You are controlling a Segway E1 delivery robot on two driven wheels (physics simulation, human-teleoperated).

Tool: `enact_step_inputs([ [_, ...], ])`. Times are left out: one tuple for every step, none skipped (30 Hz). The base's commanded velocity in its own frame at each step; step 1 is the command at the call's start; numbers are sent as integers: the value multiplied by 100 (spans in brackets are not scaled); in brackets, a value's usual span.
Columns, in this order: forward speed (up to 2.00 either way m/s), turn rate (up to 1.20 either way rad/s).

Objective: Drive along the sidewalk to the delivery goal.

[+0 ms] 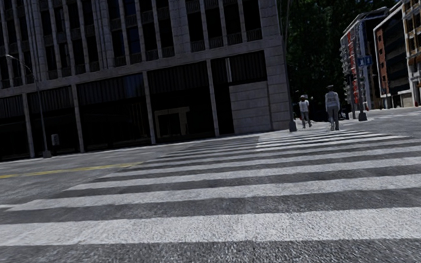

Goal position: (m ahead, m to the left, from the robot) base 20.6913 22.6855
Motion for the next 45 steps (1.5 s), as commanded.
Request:
enact_step_inputs([
  [164, -3],
  [164, -3],
  [164, -3],
  [164, -2],
  [164, 0],
  [200, 0],
  [200, 0],
  [200, 0],
  [200, 0],
  [200, 0],
  [200, 0],
  [200, 0],
  [200, 0],
  [200, 0],
  [200, 0],
  [200, 0],
  [200, 0],
  [200, 0],
  [200, 0],
  [200, 0],
  [200, 0],
  [200, 0],
  [200, 0],
  [200, 0],
  [200, 0],
  [200, 0],
  [200, 0],
  [200, 0],
  [200, 0],
  [200, 0],
  [200, 0],
  [200, 0],
  [200, 0],
  [200, 0],
  [200, 0],
  [200, 0],
  [200, 0],
  [200, 0],
  [200, 0],
  [200, 0],
  [200, 0],
  [200, 0],
  [200, 0],
  [200, 0],
  [200, 0],
])
